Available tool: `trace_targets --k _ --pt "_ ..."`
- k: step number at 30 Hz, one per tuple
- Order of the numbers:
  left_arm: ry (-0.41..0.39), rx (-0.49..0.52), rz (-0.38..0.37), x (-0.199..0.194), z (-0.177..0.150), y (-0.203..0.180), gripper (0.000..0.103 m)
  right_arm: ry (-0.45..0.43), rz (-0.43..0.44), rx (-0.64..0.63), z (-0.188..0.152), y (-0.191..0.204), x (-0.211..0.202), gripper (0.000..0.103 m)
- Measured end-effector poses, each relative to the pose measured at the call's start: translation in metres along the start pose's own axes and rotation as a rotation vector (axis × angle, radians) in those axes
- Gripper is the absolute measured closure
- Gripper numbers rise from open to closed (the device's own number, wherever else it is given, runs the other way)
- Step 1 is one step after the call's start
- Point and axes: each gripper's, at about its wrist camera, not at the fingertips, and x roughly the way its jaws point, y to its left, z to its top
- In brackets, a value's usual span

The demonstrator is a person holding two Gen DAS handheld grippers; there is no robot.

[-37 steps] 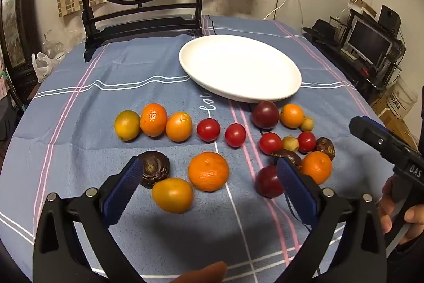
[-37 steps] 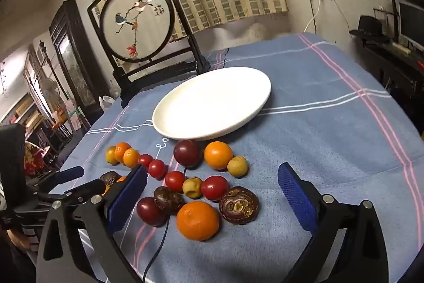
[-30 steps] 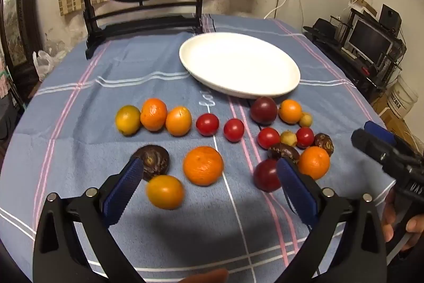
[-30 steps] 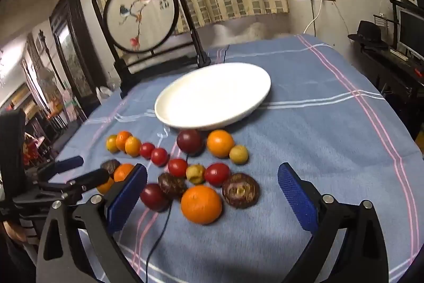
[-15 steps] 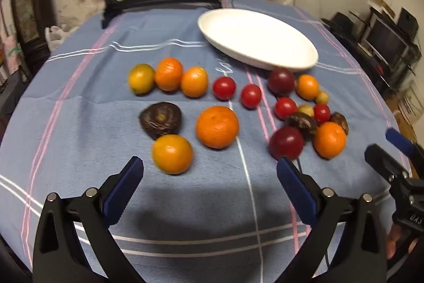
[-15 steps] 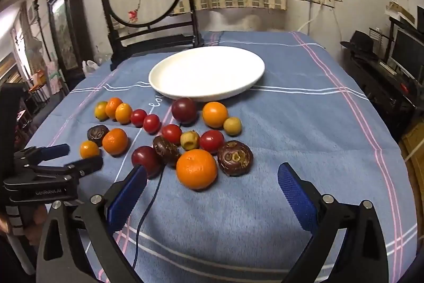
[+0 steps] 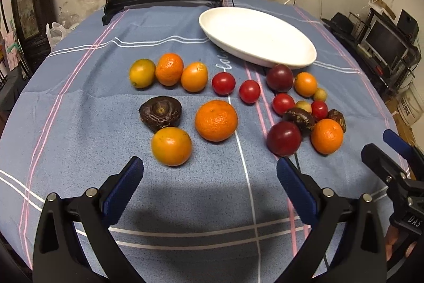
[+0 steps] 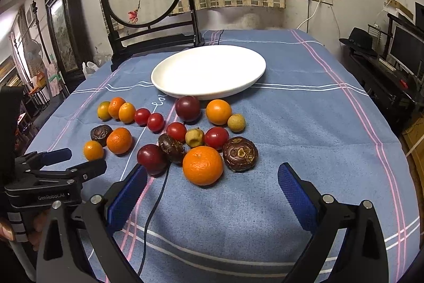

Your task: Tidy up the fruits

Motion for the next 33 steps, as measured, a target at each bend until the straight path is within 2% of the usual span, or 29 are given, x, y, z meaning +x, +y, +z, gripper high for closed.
trace_targets --k 5,12,14,17,19,26,33 --pt "-0.007 0.011 0.01 -0.002 -0.003 -0.002 0.004 -0.001 -0.004 0.001 0.001 0.0 -0.001 0.003" --pt "-0.079 0.048 -0.016 -0.016 -0.008 -0.009 0.004 -0.006 -0.008 0.012 0.0 -0.001 -0.003 0.003" --pt "-0.084 0.063 -0.001 -0.017 -0.009 -0.011 0.004 -0.004 -0.008 0.016 -0.001 -0.002 -0.003 0.003" --pt "-0.095 0.037 -0.02 -0.018 -0.01 -0.009 0.004 -0.003 -0.004 0.019 -0.003 -0.002 -0.003 0.003" --pt "-0.114 0.004 -0.005 -0.02 -0.011 -0.006 0.004 -0.004 -0.005 0.018 -0.003 -0.001 -0.003 0.003" --pt "-0.097 0.062 0.041 -0.019 -0.012 -0.01 0.004 -0.001 -0.002 0.018 -0.004 -0.001 -0.003 0.003" --pt "-0.069 0.044 0.023 -0.016 -0.013 -0.006 0.004 0.01 -0.004 0.008 -0.005 0.001 0.0 0.003"
